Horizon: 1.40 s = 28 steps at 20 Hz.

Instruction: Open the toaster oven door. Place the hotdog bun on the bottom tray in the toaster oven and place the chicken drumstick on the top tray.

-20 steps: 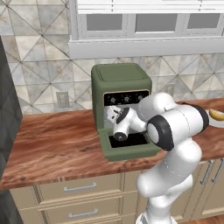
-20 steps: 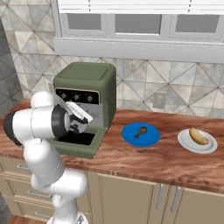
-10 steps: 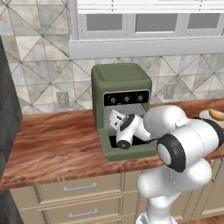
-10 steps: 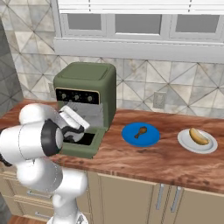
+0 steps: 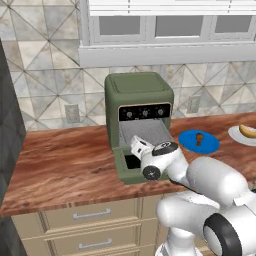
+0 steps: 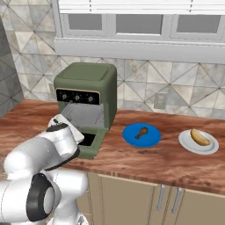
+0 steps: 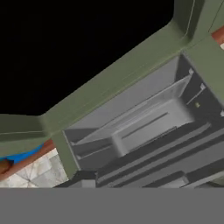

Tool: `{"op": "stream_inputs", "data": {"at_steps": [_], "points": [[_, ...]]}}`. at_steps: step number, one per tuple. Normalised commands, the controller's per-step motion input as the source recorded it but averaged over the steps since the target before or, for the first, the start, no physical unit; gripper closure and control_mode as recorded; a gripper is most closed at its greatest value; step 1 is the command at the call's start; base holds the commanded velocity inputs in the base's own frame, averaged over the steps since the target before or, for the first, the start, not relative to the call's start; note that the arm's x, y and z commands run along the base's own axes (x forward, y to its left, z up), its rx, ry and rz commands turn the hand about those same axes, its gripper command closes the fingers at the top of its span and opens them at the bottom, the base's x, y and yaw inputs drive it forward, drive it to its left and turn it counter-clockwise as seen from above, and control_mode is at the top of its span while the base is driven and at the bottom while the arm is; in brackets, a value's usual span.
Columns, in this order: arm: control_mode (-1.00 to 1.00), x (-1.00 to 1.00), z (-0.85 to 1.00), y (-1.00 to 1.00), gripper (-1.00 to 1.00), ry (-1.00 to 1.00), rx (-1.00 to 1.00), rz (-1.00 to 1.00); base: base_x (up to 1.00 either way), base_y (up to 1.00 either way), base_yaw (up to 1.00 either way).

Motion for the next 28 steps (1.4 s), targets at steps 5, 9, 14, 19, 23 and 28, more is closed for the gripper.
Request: {"op": "stream_inputs", "data": {"at_steps": [5, 9, 14, 19, 23, 28], "points": [[-1.00, -0.65, 0.33, 0.00, 1.00, 0.41, 0.08, -0.02, 0.00, 0.00, 0.00], [-1.00, -0.60, 0.60, -0.04, -1.00, 0.28, 0.06, -0.05, 0.00, 0.00, 0.00], [-1.00, -0.38, 1.00, -0.39, -1.00, 0.18, 0.05, -0.03, 0.00, 0.00, 0.00], [-1.00, -0.62, 0.94, -0.35, -1.00, 0.00, 0.03, 0.00, 0.00, 0.00, 0.00], [-1.00, -0.91, 0.98, -0.31, -1.00, -0.02, 0.01, 0.00, 0.00, 0.00, 0.00], [-1.00, -0.57, 1.00, -0.53, -1.00, 0.00, 0.01, 0.00, 0.00, 0.00, 0.00]]}}
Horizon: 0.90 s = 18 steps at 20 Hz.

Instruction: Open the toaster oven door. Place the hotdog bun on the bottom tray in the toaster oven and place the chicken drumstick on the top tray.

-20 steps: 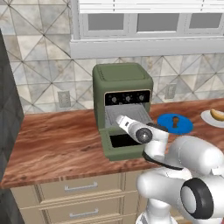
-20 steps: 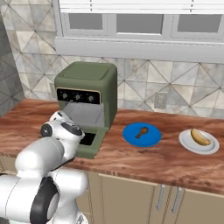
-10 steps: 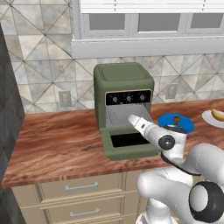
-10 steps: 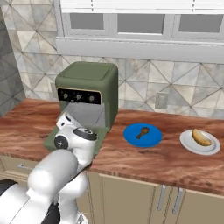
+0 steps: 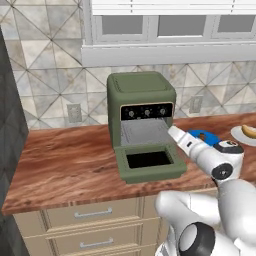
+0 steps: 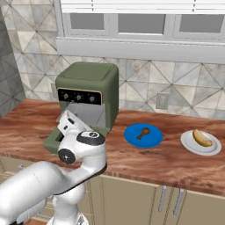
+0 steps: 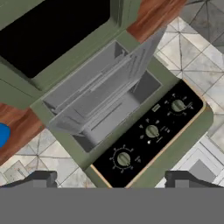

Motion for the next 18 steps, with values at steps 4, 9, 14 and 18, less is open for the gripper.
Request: {"op": "stream_inputs", "data": {"at_steps": [4, 9, 14, 18], "points": [[-1.00, -0.18, 1.00, -0.48, -1.00, 0.03, 0.00, 0.00, 0.00, 0.00, 0.00], [-1.00, -0.01, 1.00, -0.52, -1.00, 0.37, 0.00, -0.11, 0.00, 0.00, 0.00], [-1.00, 0.01, 0.89, -0.47, -1.00, 0.61, 0.00, -0.23, 0.00, 0.00, 0.00], [-1.00, 0.02, 0.33, -0.39, -1.00, 0.86, 0.00, -0.26, 0.00, 0.00, 0.00]]}}
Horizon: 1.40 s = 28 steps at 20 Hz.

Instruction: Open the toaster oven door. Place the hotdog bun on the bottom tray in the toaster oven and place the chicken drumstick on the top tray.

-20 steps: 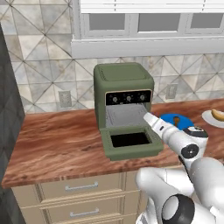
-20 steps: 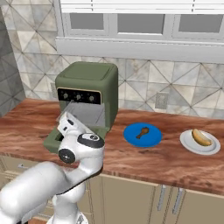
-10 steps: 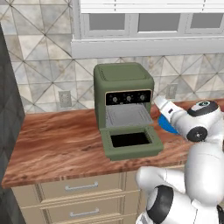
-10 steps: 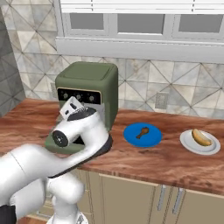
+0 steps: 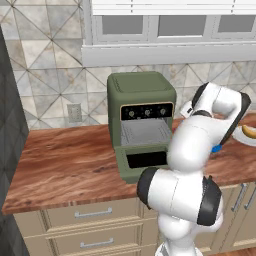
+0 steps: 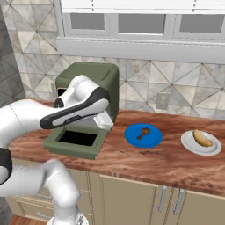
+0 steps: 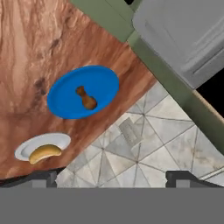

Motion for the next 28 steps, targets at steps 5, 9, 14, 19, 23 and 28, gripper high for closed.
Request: {"op": "stream_inputs", "data": {"at_steps": [5, 9, 14, 19, 23, 28], "points": [[-1.00, 0.00, 0.36, -0.37, -1.00, 0.80, 0.02, -0.20, 0.00, 0.00, 0.00], [-1.00, 0.03, 0.13, -0.28, -1.00, 0.52, 0.12, 0.01, 0.00, 0.00, 0.00], [-1.00, 0.07, 0.09, -0.32, -1.00, 0.50, 0.27, 0.23, 0.00, 0.00, 0.00], [-1.00, 0.39, 0.12, -0.08, -1.00, 0.50, 0.26, 0.26, 0.00, 0.00, 0.00], [-1.00, 0.53, 0.26, -0.03, -1.00, 0.35, 0.20, 0.14, 0.00, 0.00, 0.00], [-1.00, 0.58, 0.49, -0.22, -1.00, 0.23, 0.15, 0.04, 0.00, 0.00, 0.00]]}}
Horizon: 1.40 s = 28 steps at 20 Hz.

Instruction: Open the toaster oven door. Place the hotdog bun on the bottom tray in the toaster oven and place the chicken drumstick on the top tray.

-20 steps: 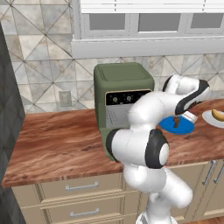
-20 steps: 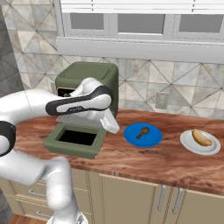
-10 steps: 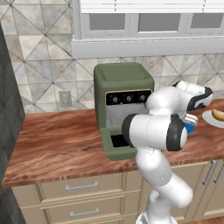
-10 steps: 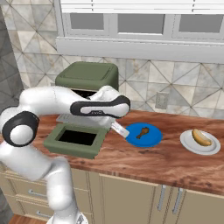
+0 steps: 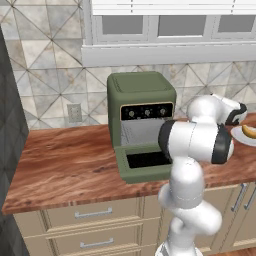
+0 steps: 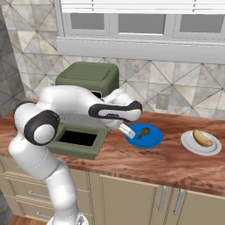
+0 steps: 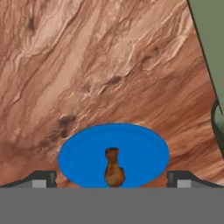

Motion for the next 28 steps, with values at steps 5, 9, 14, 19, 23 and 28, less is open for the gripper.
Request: {"op": "stream_inputs", "data": {"at_steps": [5, 9, 14, 19, 23, 28], "points": [[-1.00, 0.66, 0.25, -0.49, -1.00, 0.31, 0.12, 0.02, 0.00, 0.00, 0.00], [-1.00, 0.79, 0.02, -0.24, -1.00, 0.36, 0.04, 0.02, 0.00, 0.00, 0.00], [-1.00, 0.74, 0.00, -0.02, -1.00, 0.33, 0.00, 0.04, 0.00, 0.00, 0.00], [-1.00, 0.73, 0.20, 0.11, -1.00, 0.18, 0.00, 0.01, 0.00, 0.00, 0.00], [-1.00, 0.71, 0.13, 0.02, -1.00, 0.20, 0.00, 0.01, 0.00, 0.00, 0.00], [-1.00, 0.66, 0.00, 0.00, -1.00, 0.23, 0.00, 0.02, 0.00, 0.00, 0.00]]}}
